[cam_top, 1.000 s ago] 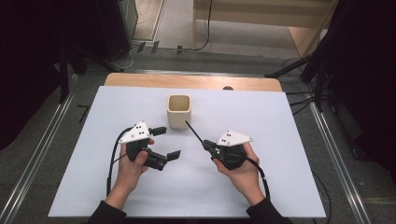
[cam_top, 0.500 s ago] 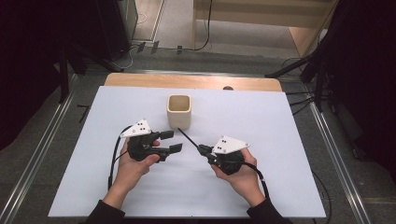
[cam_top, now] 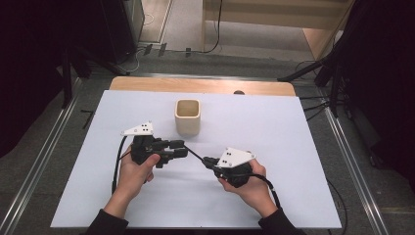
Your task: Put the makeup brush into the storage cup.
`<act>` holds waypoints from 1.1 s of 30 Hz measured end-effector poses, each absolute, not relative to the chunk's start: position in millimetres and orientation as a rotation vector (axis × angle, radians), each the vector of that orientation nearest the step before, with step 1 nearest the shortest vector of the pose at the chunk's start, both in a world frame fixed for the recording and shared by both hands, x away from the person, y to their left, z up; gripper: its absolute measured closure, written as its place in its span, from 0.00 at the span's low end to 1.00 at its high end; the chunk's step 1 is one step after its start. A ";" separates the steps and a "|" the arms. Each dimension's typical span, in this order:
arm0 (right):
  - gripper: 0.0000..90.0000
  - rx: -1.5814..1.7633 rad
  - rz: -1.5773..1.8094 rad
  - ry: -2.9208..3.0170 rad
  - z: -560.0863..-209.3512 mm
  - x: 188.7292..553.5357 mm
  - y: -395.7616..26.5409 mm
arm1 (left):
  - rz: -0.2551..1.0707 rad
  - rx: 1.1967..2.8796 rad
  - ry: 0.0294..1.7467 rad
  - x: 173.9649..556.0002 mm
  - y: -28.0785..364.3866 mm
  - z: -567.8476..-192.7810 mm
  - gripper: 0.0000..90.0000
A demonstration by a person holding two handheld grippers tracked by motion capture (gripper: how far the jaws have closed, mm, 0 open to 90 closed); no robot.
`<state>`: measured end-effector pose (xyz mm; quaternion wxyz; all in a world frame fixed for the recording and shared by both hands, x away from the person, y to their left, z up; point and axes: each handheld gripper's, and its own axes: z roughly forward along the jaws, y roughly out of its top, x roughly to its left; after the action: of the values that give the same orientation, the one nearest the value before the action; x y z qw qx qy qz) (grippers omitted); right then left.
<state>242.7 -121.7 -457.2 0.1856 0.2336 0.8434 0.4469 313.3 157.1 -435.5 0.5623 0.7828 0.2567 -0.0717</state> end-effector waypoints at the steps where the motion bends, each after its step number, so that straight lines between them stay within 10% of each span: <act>1: 0.97 0.659 1.257 2.379 -457.3 242.3 -121.2 | -0.170 1.845 0.603 313.4 157.0 -435.5 0.64; 33: 0.97 0.575 1.214 2.400 -461.3 242.6 -118.5 | -0.237 1.889 0.599 316.4 155.6 -436.3 0.84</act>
<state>242.6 -118.5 -461.3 0.1943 0.2049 0.8561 0.4328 316.4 155.6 -436.3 0.5423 0.7953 0.2520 -0.0998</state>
